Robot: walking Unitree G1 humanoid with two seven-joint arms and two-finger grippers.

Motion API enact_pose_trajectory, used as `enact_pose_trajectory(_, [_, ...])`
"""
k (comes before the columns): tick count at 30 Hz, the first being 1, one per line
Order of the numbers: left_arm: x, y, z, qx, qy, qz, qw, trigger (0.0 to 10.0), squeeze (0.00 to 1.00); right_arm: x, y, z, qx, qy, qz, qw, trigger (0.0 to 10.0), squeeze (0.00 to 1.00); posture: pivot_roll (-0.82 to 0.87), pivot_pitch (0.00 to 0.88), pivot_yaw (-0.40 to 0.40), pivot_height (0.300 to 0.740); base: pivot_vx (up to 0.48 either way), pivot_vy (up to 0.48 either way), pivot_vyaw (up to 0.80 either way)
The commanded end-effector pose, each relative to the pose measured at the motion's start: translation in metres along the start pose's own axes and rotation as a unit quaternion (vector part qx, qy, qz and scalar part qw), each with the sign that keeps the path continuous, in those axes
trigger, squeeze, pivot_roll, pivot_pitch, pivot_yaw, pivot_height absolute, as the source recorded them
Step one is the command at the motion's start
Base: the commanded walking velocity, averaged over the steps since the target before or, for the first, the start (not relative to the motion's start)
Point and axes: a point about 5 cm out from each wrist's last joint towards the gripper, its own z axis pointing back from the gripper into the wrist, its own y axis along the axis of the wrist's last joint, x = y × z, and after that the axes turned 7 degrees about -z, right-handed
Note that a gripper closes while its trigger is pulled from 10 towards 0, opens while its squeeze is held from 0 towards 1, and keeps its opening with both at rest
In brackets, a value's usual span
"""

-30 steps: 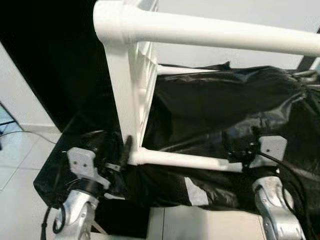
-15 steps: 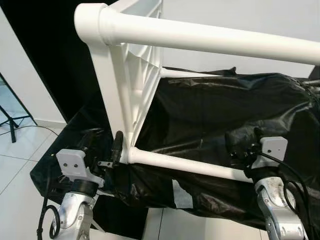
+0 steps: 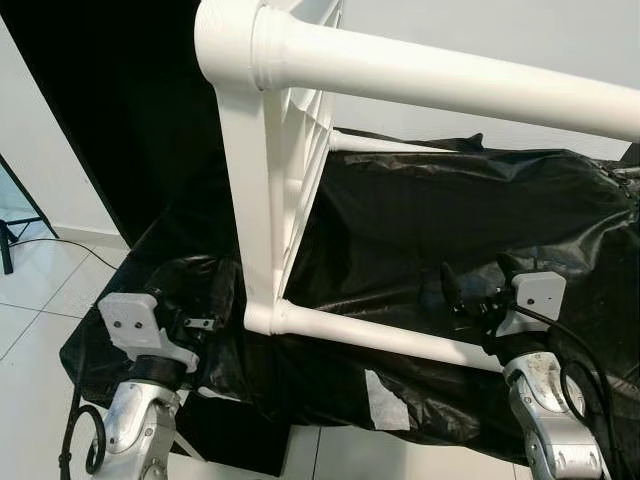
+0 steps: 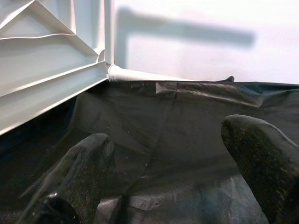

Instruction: Building children table

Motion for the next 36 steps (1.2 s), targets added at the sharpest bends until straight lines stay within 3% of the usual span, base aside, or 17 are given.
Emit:
enact_pose_trajectory(1, [0.001, -0.003, 0.002, -0.011, -0.003, 0.004, 1.0, 10.0, 0.0, 0.001, -0.002, 0.001, -0.001, -0.002, -0.005, 1.0, 10.0, 0.0, 0.12, 0.0, -0.02, 0.74, 0.0, 0.0, 0.0])
enact_pose_trajectory(11, [0.01, 0.002, 0.007, -0.003, -0.055, 0.024, 0.998, 10.0, 0.0, 0.001, 0.006, -0.002, 0.016, 0.005, 0.022, 1.0, 10.0, 0.0, 0.12, 0.0, -0.016, 0.74, 0.0, 0.0, 0.0])
enact_pose_trajectory(14, [0.017, 0.001, 0.012, -0.021, -0.111, 0.03, 0.993, 10.0, 0.0, 0.001, 0.006, -0.002, 0.017, 0.005, 0.026, 0.999, 10.0, 0.0, 0.12, 0.0, -0.015, 0.74, 0.0, 0.0, 0.0])
enact_pose_trajectory(36, [0.01, -0.005, 0.007, -0.058, -0.109, 0.027, 0.992, 10.0, 0.0, 0.0, 0.002, 0.003, 0.011, -0.013, 0.016, 1.0, 10.0, 0.0, 0.1, 0.0, 0.005, 0.74, 0.0, 0.0, 0.0])
